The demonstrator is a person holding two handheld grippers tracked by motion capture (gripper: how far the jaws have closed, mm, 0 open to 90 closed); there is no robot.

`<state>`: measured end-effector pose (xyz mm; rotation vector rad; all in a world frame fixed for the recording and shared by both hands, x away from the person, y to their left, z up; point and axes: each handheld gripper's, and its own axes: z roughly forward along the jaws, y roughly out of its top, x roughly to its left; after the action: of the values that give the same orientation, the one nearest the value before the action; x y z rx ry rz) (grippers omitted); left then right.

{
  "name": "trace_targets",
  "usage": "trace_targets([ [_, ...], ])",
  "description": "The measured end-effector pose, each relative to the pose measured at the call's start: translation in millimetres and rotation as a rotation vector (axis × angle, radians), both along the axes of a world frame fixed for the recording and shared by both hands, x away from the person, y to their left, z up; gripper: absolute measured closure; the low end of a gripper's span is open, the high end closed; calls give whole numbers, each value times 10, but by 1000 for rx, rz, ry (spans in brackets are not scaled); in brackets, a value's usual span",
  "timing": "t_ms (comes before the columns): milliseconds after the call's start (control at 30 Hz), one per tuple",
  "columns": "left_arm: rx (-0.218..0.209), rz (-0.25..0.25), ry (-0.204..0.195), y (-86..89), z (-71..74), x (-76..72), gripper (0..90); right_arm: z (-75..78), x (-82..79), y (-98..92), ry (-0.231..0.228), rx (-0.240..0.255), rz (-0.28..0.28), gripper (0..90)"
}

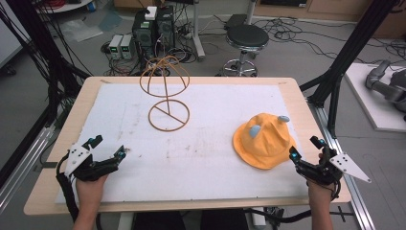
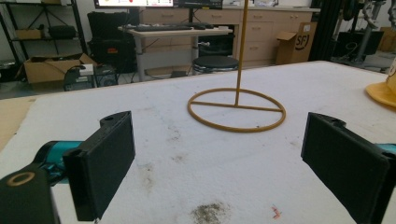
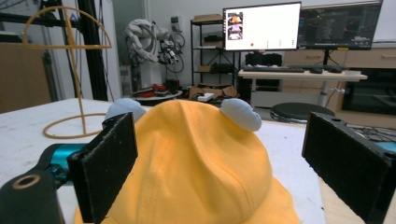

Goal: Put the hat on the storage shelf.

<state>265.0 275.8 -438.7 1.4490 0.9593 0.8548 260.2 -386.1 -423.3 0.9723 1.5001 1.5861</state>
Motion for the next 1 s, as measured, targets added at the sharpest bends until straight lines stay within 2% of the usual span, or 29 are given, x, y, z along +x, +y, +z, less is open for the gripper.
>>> trace_targets([
  [400,1,8,-9,35,5,-34,103,24,28,31,-4,-13,9,100],
  [633,9,20,-39,34,29,-56,103,44,49,51,-12,-23,19,100],
  [800,17,20,-43,26,30,-61,103,57,61,72,-9,-24,22,99],
  [900,26,21,-44,29,31,-79,103,65,77,91,-3,-35,25,99],
  [1000,25,24,-47,50,32,-104,103,72,121,163,3,-77,25,100],
])
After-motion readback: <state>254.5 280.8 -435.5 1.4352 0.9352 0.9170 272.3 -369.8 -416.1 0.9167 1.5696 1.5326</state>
